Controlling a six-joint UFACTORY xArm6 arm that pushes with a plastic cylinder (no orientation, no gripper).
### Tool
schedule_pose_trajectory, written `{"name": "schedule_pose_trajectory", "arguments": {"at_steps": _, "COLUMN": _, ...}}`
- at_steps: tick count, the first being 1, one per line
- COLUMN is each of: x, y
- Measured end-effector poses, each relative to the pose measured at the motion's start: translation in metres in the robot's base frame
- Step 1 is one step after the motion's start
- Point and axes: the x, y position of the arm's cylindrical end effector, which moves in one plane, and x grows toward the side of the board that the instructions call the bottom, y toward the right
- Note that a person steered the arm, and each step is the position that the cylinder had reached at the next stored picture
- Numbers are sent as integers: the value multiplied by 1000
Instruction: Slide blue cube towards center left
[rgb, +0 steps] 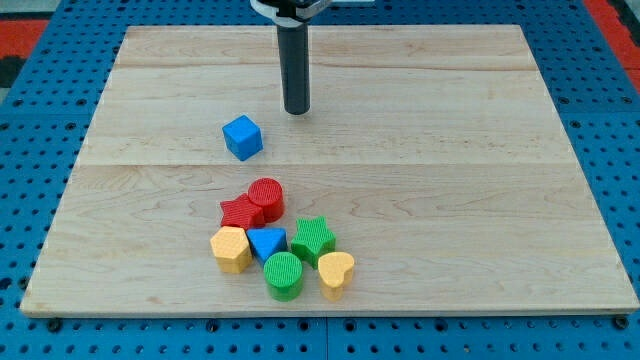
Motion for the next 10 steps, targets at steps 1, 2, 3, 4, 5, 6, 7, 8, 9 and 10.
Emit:
{"name": "schedule_pose_trajectory", "arguments": {"at_steps": 1, "x": -1, "y": 26}}
{"name": "schedule_pose_trajectory", "arguments": {"at_steps": 2, "x": 30, "y": 34}}
{"name": "schedule_pose_trajectory", "arguments": {"at_steps": 3, "x": 49, "y": -9}}
{"name": "schedule_pose_trajectory", "arguments": {"at_steps": 4, "x": 55, "y": -12}}
{"name": "schedule_pose_trajectory", "arguments": {"at_steps": 5, "x": 56, "y": -31}}
{"name": "schedule_pose_trajectory", "arguments": {"at_steps": 6, "x": 58, "y": -68}}
{"name": "schedule_pose_trajectory", "arguments": {"at_steps": 7, "x": 57, "y": -65}}
{"name": "schedule_pose_trajectory", "arguments": {"at_steps": 8, "x": 65, "y": -35}}
{"name": "schedule_pose_trajectory", "arguments": {"at_steps": 9, "x": 74, "y": -31}}
{"name": "schedule_pose_trajectory", "arguments": {"at_steps": 10, "x": 74, "y": -88}}
